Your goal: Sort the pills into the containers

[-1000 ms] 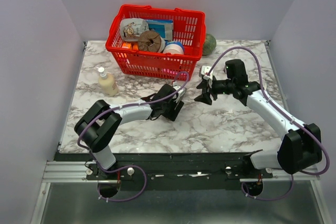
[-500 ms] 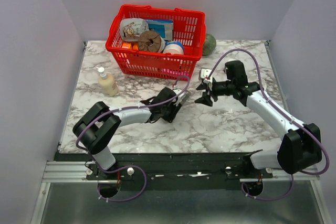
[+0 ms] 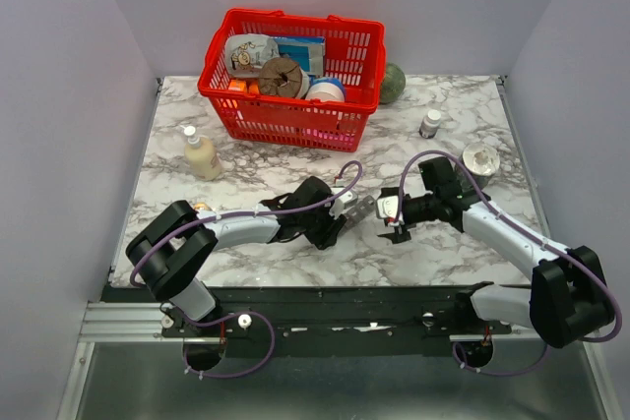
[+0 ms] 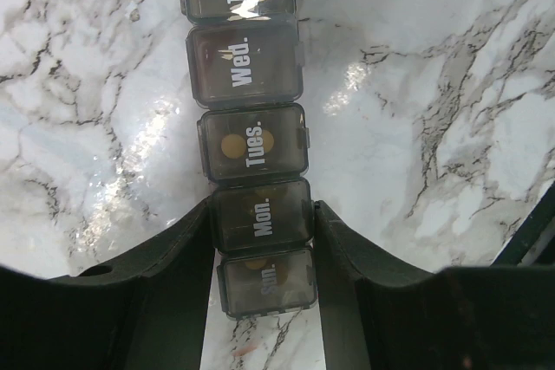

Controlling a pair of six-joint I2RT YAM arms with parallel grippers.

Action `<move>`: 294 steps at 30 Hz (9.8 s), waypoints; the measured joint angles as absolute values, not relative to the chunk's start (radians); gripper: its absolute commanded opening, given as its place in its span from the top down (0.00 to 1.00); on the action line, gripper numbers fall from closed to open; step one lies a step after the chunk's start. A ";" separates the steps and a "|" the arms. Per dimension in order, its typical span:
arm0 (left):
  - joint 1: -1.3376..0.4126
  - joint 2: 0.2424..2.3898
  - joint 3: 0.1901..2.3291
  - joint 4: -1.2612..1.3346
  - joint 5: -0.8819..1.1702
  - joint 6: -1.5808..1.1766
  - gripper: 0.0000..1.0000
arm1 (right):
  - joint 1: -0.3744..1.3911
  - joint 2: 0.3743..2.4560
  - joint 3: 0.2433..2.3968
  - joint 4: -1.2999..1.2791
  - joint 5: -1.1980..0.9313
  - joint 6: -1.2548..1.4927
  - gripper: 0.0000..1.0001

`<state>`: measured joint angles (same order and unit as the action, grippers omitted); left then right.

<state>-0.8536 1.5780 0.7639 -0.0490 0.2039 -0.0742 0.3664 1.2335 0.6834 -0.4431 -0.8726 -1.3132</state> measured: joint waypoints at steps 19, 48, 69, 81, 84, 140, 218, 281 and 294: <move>-0.844 1.584 0.762 -0.051 0.345 -0.076 0.56 | 0.628 1.310 0.603 -0.128 -0.641 -1.337 0.48; -0.820 1.594 0.767 -0.051 0.413 -0.079 0.57 | 0.682 1.389 0.575 0.113 -0.457 -1.216 0.66; -0.793 1.594 0.768 -0.050 0.400 -0.117 0.57 | 0.603 1.309 0.666 -0.022 -0.462 -1.065 0.52; -0.793 1.594 0.768 -0.052 0.400 -0.112 0.57 | 0.595 1.394 0.776 -0.227 -0.656 -1.079 0.87; -0.793 1.594 0.768 -0.052 0.401 -0.111 0.57 | 0.581 1.438 0.853 -0.291 -0.702 -1.044 0.87; -0.823 1.468 0.721 0.020 0.432 -0.090 0.59 | 0.466 1.691 1.162 -0.543 -0.849 -0.599 0.87; -0.442 0.638 0.789 -0.609 -0.275 -0.669 0.09 | 0.227 1.255 1.040 -0.470 -0.997 -0.613 0.00; -0.604 1.040 0.775 -0.290 0.482 -0.368 1.00 | 0.535 1.280 0.933 -0.324 -0.975 -0.619 0.00; -0.655 1.156 0.908 -0.223 0.492 -0.359 1.00 | 0.574 1.367 0.926 -0.224 -0.941 -0.467 0.00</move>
<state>-0.6552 1.1557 0.9081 -0.2226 0.4923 -0.3592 0.5735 1.3670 0.9264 -0.2245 -0.9409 -0.4675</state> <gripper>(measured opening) 0.500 0.995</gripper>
